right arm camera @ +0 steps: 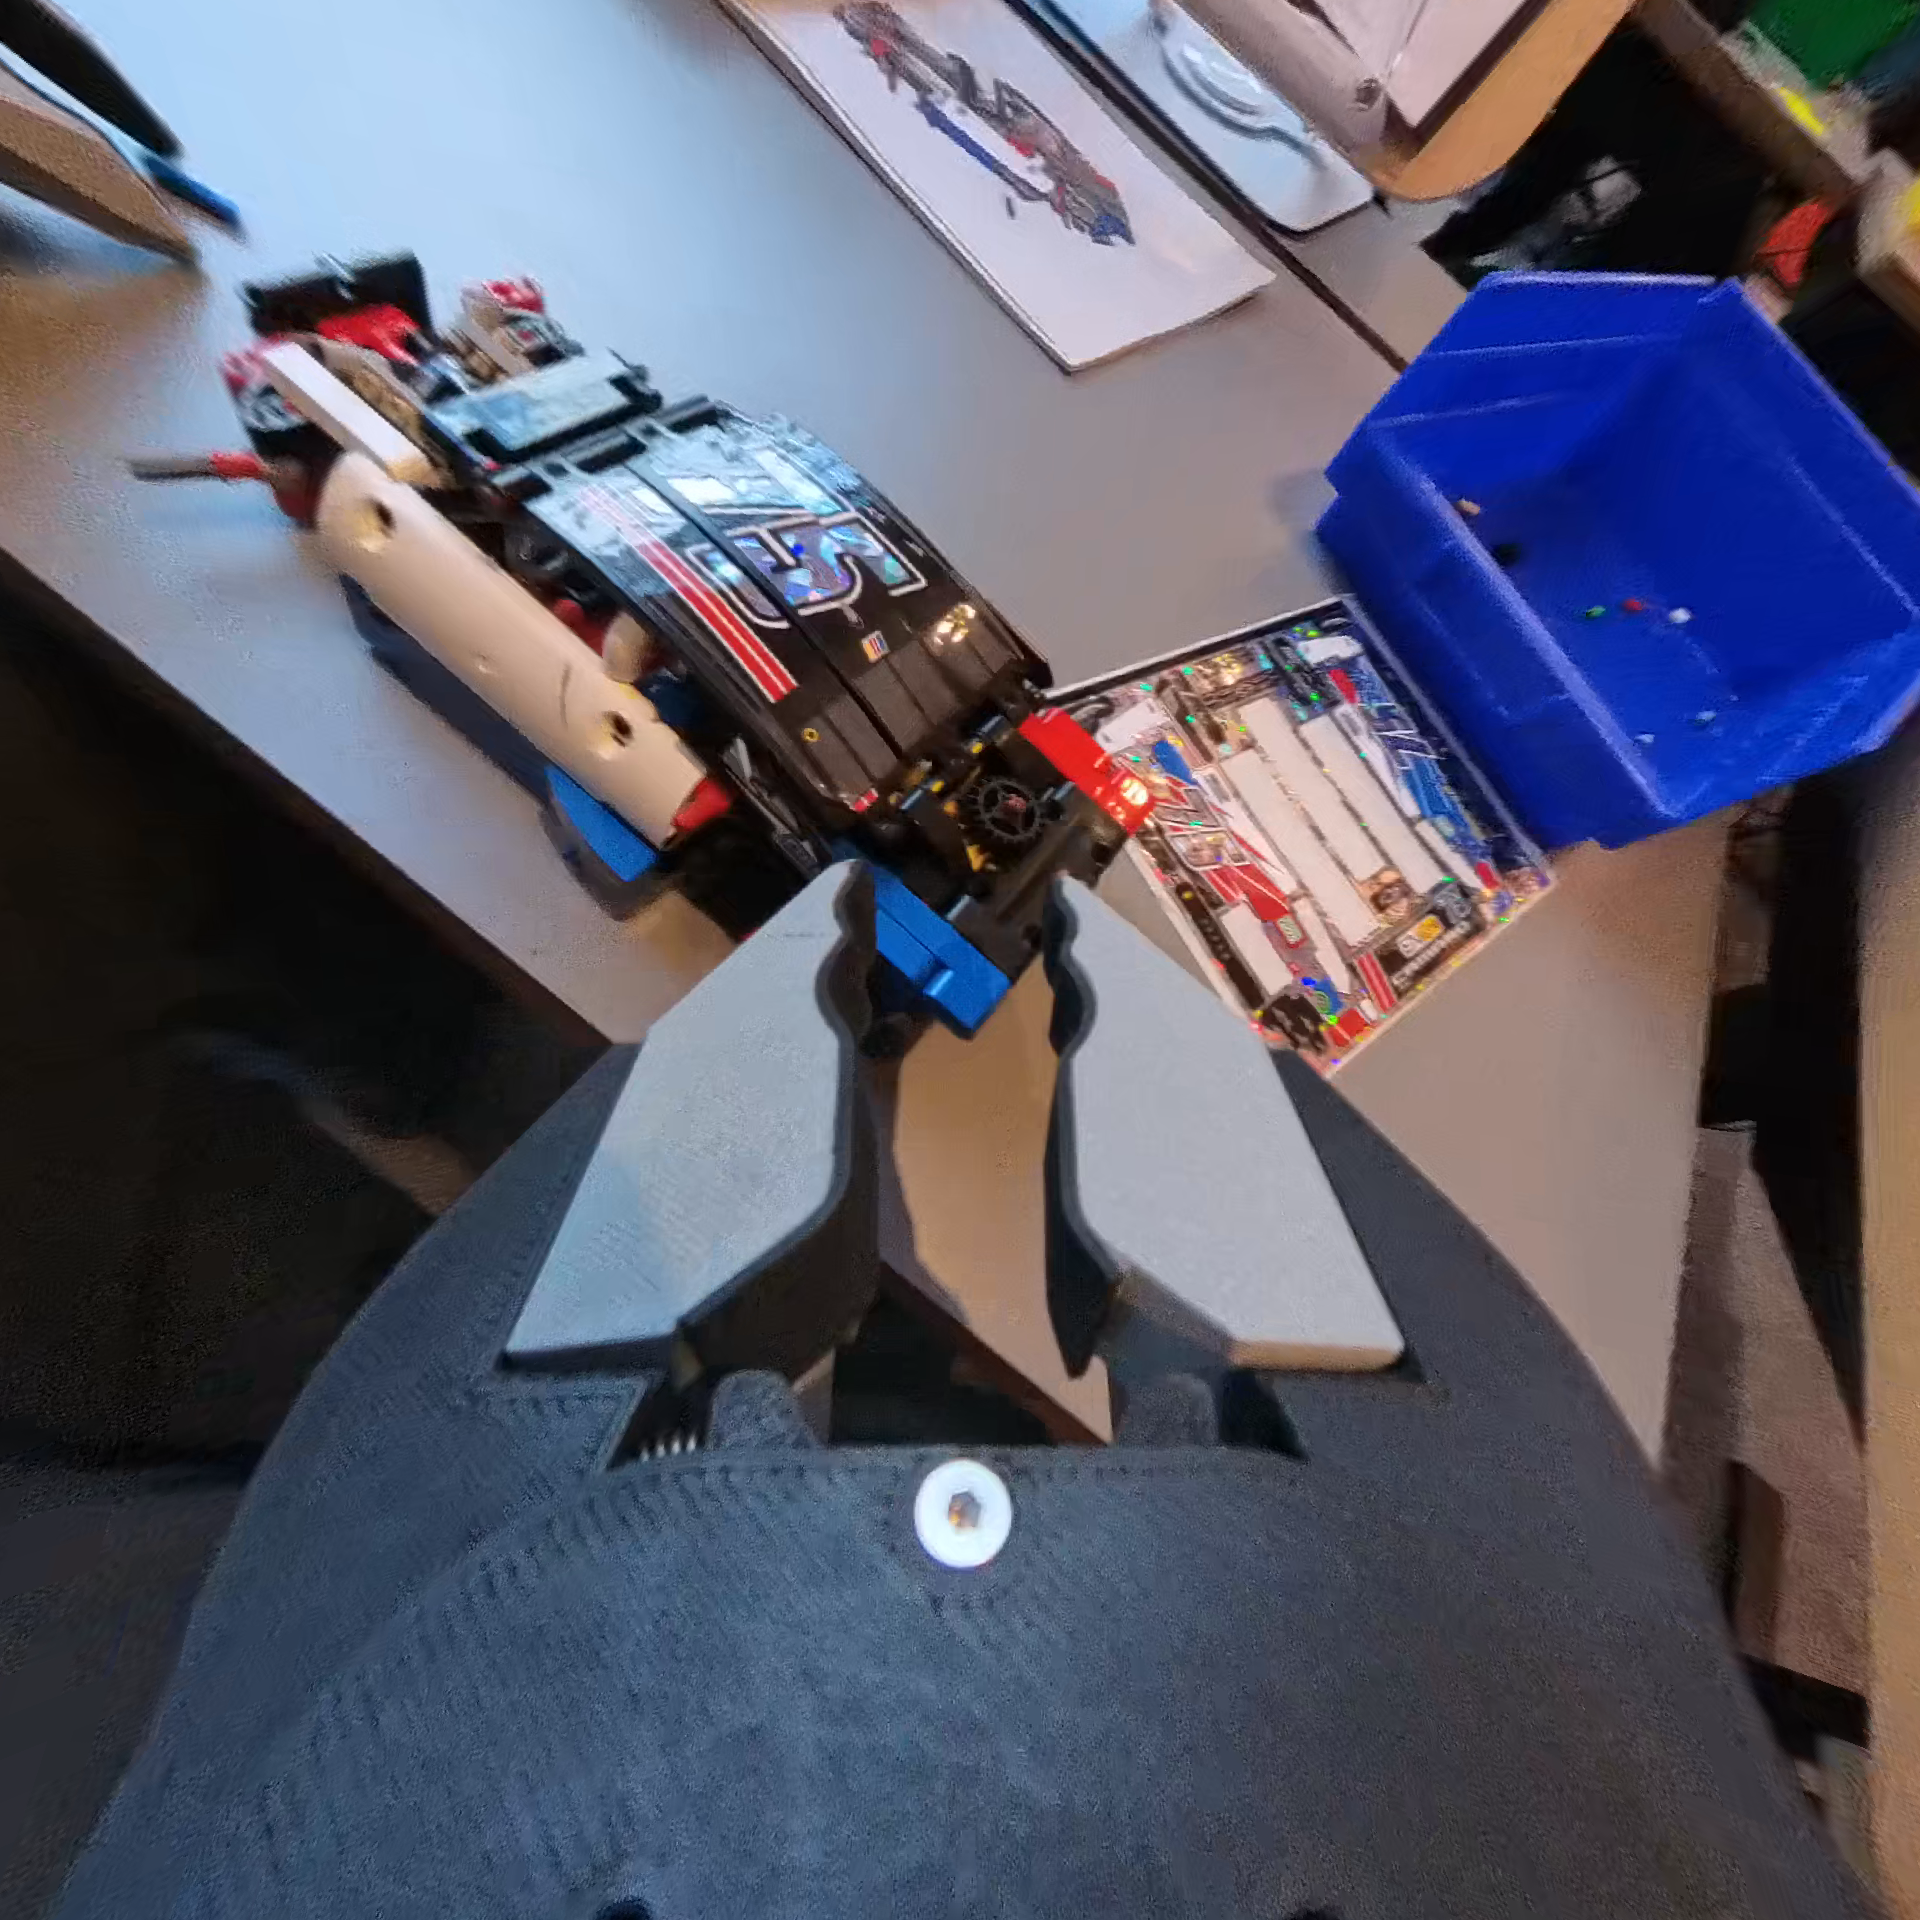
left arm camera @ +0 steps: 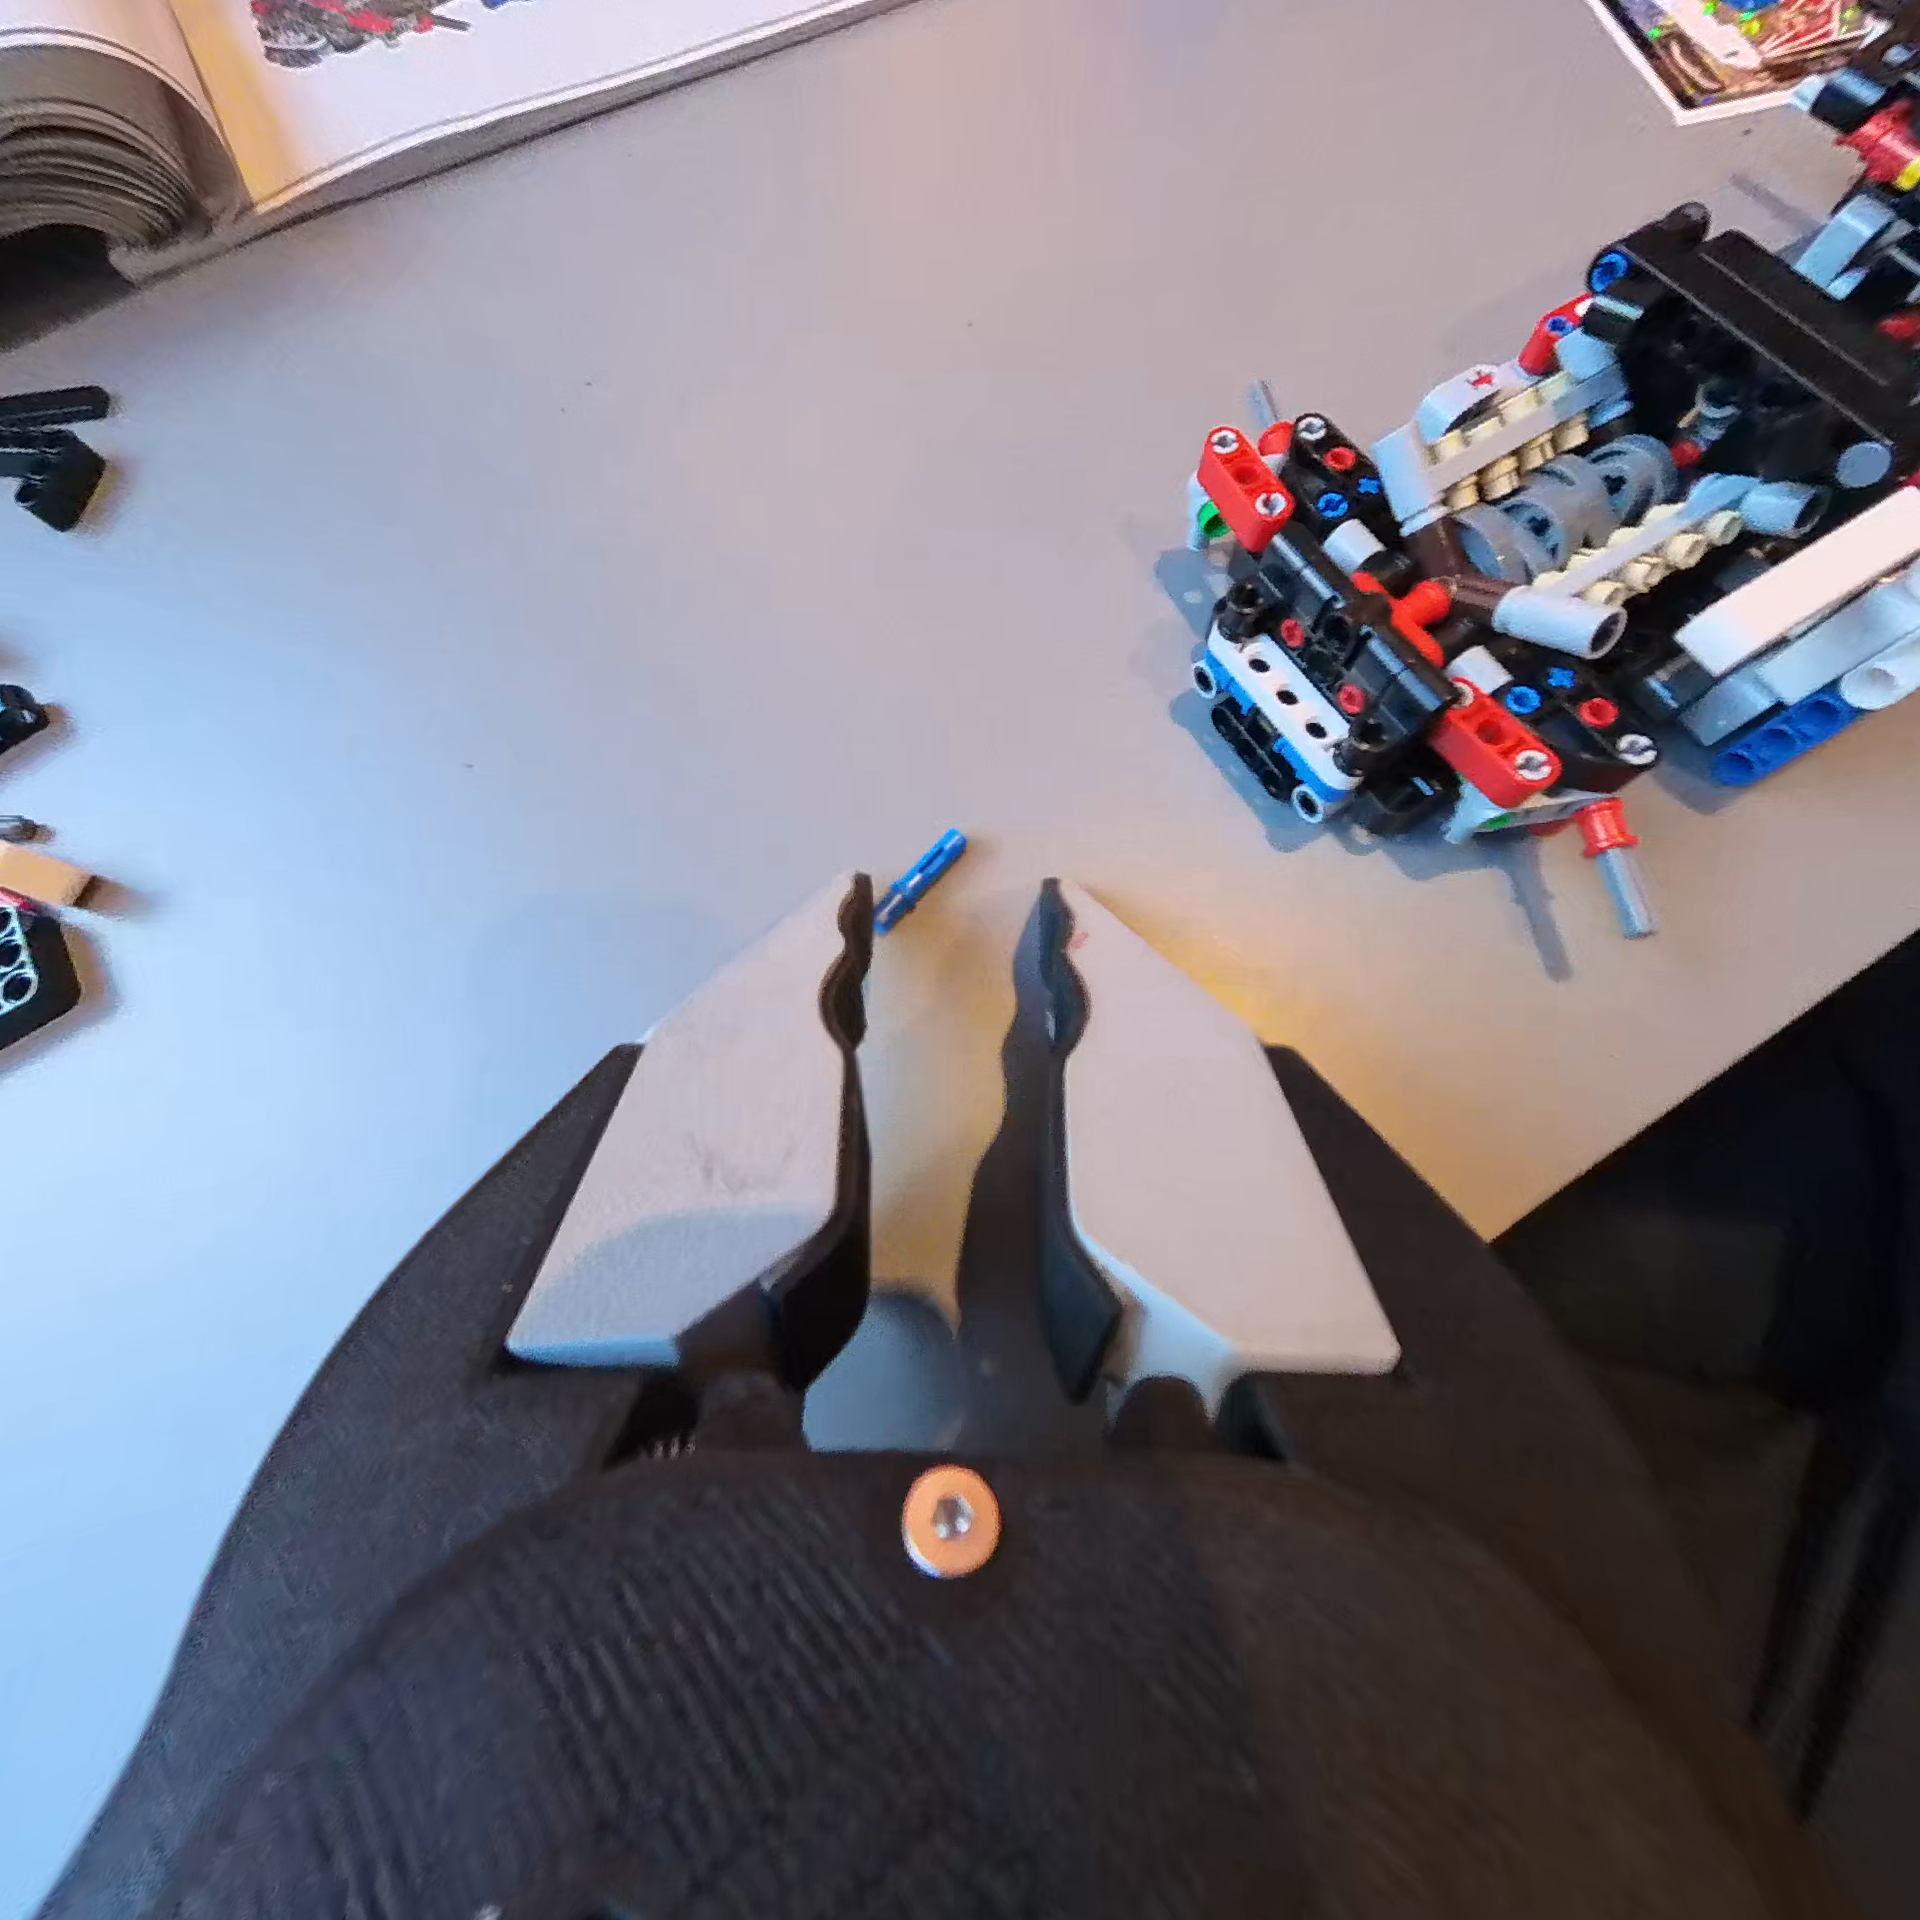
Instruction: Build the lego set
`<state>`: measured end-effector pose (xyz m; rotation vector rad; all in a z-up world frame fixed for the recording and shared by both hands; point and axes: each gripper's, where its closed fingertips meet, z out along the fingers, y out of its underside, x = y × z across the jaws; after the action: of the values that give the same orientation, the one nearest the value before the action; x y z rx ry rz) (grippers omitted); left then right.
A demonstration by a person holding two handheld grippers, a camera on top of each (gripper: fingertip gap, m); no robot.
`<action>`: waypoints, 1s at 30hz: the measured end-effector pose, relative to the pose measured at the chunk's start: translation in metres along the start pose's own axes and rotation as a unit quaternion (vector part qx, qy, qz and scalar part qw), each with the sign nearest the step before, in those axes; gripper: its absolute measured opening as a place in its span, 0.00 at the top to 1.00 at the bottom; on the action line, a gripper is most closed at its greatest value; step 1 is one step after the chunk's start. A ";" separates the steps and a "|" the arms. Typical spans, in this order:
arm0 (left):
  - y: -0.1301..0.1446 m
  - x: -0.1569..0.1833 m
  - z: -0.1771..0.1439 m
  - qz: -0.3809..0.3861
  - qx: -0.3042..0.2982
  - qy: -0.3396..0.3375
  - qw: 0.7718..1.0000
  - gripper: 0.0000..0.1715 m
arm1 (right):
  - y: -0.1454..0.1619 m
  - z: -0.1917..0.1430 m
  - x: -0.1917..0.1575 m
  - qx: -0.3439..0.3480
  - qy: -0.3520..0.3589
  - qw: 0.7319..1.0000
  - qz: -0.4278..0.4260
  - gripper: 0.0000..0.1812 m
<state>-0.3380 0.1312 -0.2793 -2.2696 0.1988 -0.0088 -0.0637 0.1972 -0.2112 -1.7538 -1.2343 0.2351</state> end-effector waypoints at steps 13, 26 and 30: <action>0.000 0.001 -0.001 -0.001 0.014 0.004 1.000 0.77 | 0.003 0.002 -0.002 0.002 -0.010 1.000 -0.003 0.78; -0.009 0.001 -0.009 0.038 0.062 -0.034 0.997 0.66 | -0.012 -0.029 0.044 0.046 0.017 0.998 0.047 0.58; -0.011 -0.001 -0.010 0.041 0.066 -0.045 0.996 0.66 | -0.009 -0.032 0.054 0.043 0.034 0.997 0.052 0.59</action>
<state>-0.3379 0.1301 -0.2644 -2.1237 0.2369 0.1208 -0.0247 0.2232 -0.1688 -1.7388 -1.0701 0.2830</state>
